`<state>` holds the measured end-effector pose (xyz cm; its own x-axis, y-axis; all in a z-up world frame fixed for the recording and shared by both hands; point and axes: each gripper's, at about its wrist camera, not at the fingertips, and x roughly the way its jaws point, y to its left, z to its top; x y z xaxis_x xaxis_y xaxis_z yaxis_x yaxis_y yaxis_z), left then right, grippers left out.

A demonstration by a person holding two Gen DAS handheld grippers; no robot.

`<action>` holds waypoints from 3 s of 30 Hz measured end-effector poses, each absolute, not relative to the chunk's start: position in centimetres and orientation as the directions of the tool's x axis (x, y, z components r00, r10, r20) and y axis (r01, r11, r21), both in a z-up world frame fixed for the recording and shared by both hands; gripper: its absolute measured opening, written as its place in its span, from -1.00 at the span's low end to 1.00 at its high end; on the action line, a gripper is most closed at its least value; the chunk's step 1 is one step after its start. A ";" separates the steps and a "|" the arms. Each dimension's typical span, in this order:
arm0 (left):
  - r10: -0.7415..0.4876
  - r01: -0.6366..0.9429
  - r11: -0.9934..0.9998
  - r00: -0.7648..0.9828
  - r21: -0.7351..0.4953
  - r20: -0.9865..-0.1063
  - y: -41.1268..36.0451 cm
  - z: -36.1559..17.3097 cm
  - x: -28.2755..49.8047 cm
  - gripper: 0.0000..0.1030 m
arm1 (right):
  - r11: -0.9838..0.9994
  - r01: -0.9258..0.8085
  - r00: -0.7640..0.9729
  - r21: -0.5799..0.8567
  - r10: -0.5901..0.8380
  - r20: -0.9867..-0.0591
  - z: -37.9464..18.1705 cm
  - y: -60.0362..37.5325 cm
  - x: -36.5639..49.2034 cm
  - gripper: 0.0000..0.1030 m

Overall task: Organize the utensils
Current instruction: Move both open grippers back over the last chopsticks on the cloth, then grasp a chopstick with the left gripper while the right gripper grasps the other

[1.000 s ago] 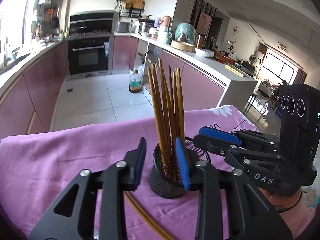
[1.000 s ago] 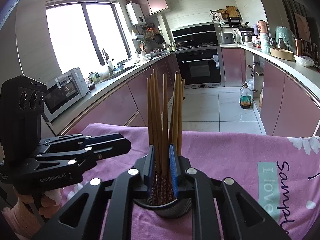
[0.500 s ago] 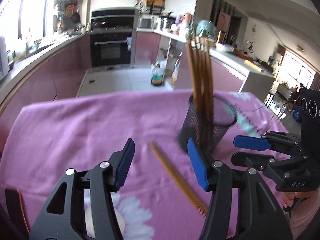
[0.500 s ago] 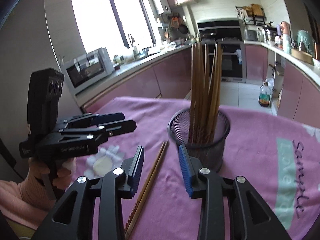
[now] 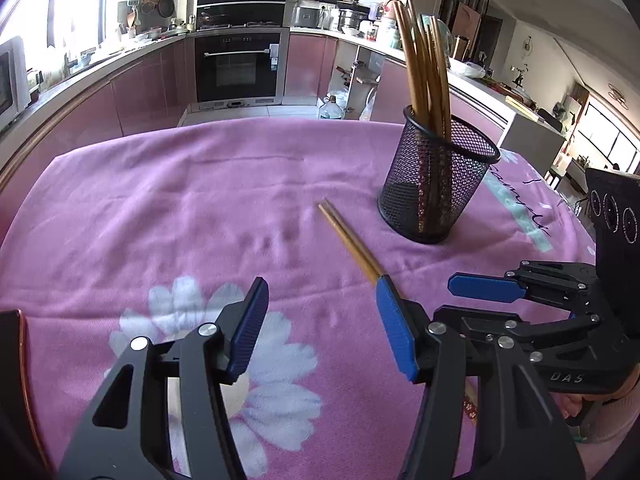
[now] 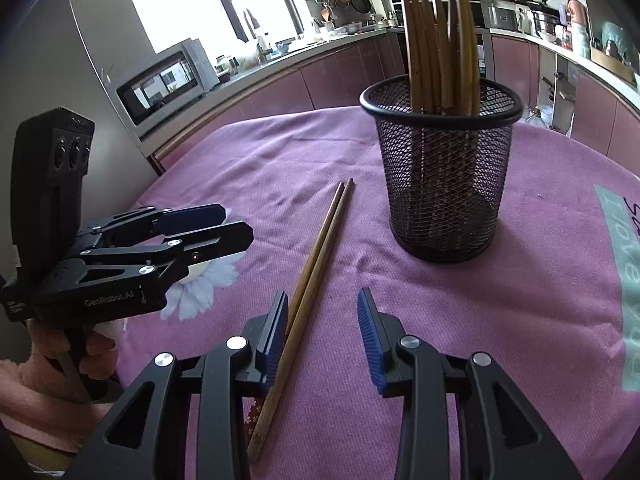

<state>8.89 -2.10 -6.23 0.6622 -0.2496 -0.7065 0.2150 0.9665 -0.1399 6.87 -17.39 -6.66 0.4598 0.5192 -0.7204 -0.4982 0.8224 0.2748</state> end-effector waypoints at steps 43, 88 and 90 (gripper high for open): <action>-0.265 0.325 0.942 0.552 -0.089 -0.791 -6.8 -9.1 13.3 -0.42 | 0.871 -0.460 0.477 0.174 0.408 -0.779 -7.9 -17.3 7.7 -0.44; -0.330 0.258 0.942 0.601 -0.214 -0.728 -2.7 -6.5 10.6 -0.86 | 0.826 -0.484 0.498 0.287 0.531 -0.686 -5.1 -17.9 8.3 -0.89; -0.341 0.259 0.939 0.608 -0.226 -0.717 -2.3 -6.0 10.2 -0.86 | 0.820 -0.494 0.510 0.288 0.542 -0.669 -4.5 -18.1 7.8 -0.89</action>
<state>10.22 -2.28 -6.01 0.6084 -0.3409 -0.7166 0.2595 0.9389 -0.2263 7.84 -18.06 -4.45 0.5097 0.5415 -0.6686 -0.4940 0.8204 0.2879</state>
